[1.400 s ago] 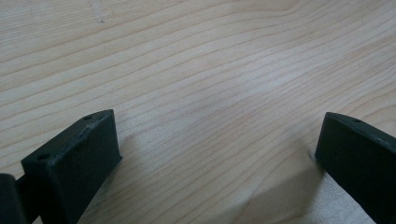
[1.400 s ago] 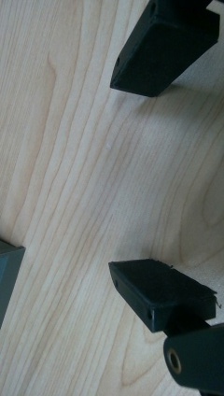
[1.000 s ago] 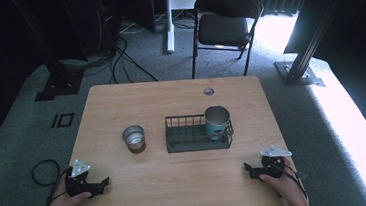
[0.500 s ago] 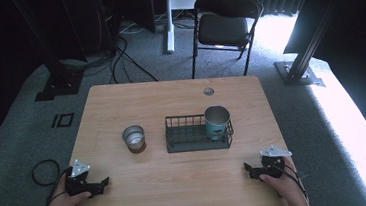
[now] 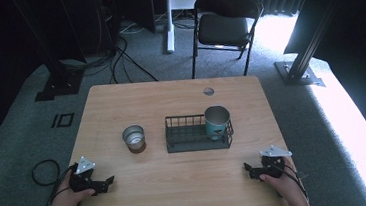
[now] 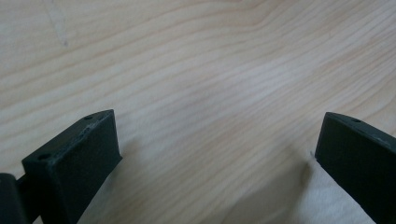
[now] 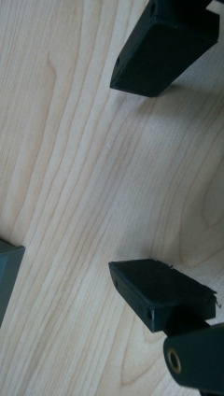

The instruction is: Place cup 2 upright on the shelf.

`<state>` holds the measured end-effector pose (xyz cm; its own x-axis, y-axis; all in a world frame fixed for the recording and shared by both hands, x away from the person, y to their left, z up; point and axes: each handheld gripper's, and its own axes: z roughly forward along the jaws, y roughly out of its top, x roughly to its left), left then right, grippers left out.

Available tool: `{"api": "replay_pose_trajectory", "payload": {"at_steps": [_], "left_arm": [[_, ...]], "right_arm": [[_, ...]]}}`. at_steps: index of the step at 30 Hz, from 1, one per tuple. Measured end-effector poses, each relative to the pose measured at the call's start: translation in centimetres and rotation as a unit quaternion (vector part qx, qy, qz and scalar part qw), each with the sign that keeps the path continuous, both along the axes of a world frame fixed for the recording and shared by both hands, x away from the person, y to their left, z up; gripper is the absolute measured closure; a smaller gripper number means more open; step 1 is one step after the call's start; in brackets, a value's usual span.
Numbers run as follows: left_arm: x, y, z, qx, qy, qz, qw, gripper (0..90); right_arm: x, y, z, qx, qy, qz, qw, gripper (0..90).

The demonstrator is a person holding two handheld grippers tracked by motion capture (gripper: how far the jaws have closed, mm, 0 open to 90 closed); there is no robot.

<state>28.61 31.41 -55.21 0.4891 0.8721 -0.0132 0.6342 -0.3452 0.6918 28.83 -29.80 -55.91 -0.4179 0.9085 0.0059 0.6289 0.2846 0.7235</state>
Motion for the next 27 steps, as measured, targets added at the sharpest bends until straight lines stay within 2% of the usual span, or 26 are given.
{"api": "replay_pose_trajectory", "payload": {"at_steps": [10, 20, 27], "left_arm": [[1.3, -1.4, 0.2, -0.012, -0.008, -0.019, 0.9997, 0.4], [2.4, -2.3, 0.7, -0.027, -0.018, -0.027, 0.9991, 0.4], [3.1, -2.9, 1.2, -0.028, -0.032, -0.029, 0.9987, 0.4]], "right_arm": [[0.0, 0.0, 0.0, 0.000, 0.000, 0.000, 1.0000, 11.0], [0.0, 0.0, 0.0, 0.000, 0.000, 0.000, 1.0000, 11.0], [0.0, 0.0, 0.0, 0.000, 0.000, 0.000, 1.0000, 11.0]]}}
